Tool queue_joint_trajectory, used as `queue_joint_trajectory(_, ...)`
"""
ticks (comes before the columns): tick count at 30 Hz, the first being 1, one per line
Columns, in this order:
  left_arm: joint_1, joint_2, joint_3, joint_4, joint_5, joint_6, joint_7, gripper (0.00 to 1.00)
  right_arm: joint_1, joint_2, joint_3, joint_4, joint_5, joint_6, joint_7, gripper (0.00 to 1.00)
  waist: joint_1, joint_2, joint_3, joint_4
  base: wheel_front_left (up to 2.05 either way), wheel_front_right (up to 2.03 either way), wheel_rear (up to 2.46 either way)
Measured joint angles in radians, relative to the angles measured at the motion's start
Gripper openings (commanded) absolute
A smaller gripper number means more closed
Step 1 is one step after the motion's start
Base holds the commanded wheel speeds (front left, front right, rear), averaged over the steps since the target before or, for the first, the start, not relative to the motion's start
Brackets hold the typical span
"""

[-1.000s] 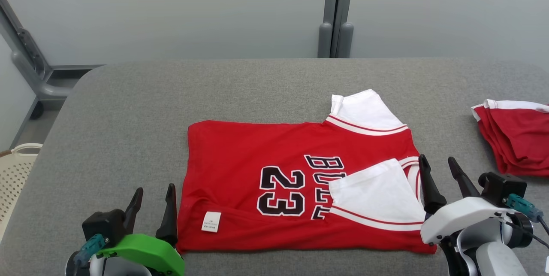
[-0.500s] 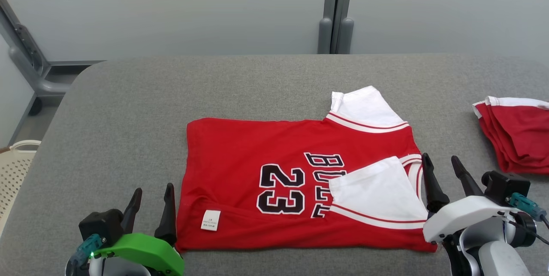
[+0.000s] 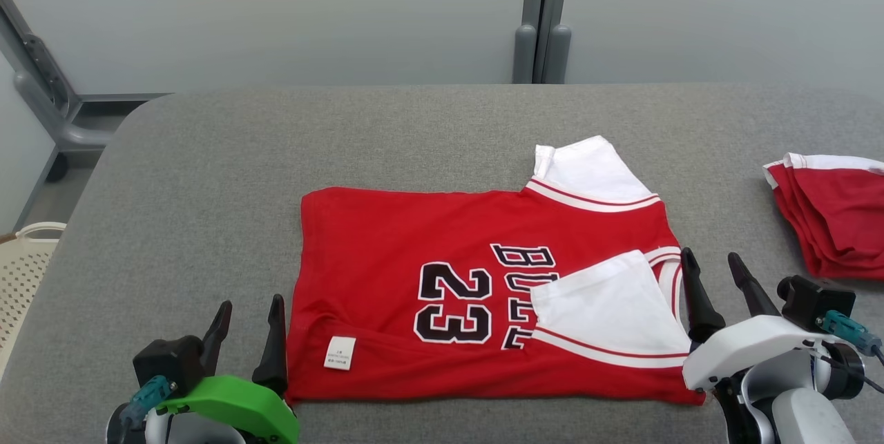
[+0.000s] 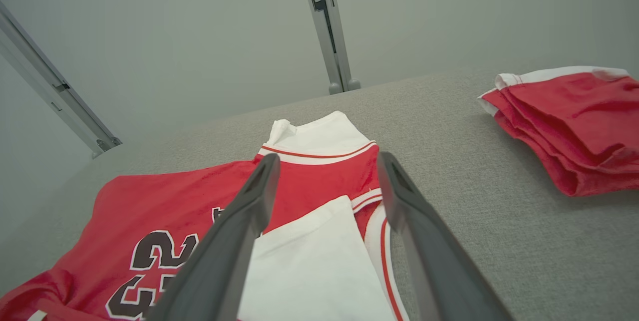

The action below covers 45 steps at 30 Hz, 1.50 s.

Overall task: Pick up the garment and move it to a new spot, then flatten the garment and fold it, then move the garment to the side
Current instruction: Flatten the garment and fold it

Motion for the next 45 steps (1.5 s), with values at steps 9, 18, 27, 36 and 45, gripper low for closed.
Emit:
queue_joint_trajectory(9,-0.004,0.004,-0.014,0.0,0.002,-0.002,0.007,1.0,0.0,0.0,-0.002,0.006,0.007,0.0,0.005,1.0,0.0,0.0,-0.007,0.009,0.0,0.0,0.0)
queue_joint_trajectory(18,-0.012,0.008,-0.046,-0.003,0.008,-0.027,0.021,1.0,0.005,0.0,-0.017,0.007,0.007,0.0,0.024,1.0,0.0,0.0,-0.007,0.036,0.0,0.0,0.0)
queue_joint_trajectory(27,-0.125,-0.019,-0.108,0.046,0.017,-0.063,0.108,1.0,0.03,0.0,-0.097,-0.022,-0.019,0.0,0.132,1.0,0.0,0.0,-0.003,0.096,0.0,0.0,0.0)
queue_joint_trajectory(36,-0.266,-0.053,-0.138,0.137,0.029,-0.095,0.163,1.0,0.003,0.001,-0.162,-0.086,-0.061,0.0,0.35,1.0,0.0,0.0,0.033,0.162,0.0,0.0,0.0)
queue_joint_trajectory(45,-0.403,-0.05,-0.11,0.224,0.019,-0.104,0.205,1.0,-0.27,0.001,-0.172,-0.07,-0.106,0.0,0.601,1.0,0.0,0.0,0.118,0.141,0.0,0.0,0.0)
